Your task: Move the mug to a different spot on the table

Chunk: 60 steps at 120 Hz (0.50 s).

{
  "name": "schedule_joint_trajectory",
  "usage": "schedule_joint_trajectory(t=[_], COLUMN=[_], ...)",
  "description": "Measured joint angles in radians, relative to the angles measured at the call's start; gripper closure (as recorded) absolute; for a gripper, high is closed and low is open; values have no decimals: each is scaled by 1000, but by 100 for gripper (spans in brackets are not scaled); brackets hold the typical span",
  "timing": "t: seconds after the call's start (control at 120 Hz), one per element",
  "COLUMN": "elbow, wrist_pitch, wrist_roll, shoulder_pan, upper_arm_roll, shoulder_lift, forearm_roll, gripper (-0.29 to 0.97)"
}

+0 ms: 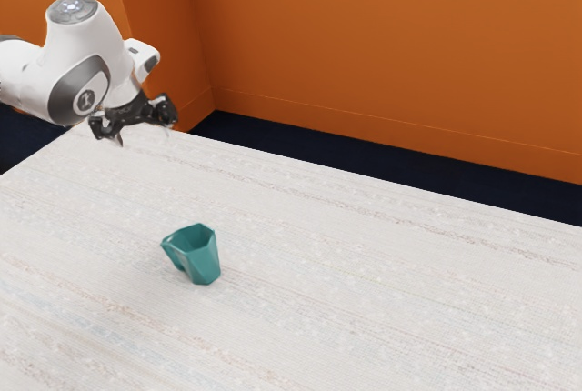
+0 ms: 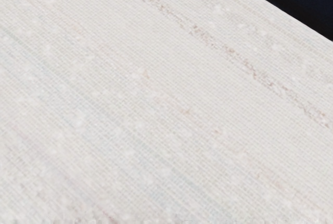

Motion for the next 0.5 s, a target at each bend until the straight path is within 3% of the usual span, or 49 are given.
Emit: schedule_joint_trajectory(t=[0.283, 0.5], elbow=[315, 420], wrist_pitch=[-363, -527], wrist_roll=[141, 248], shoulder_pan=[-27, -60], upper_arm_roll=[-1, 1], shoulder_lift=[105, 133], forearm_roll=[-77, -82], gripper=[0, 0])
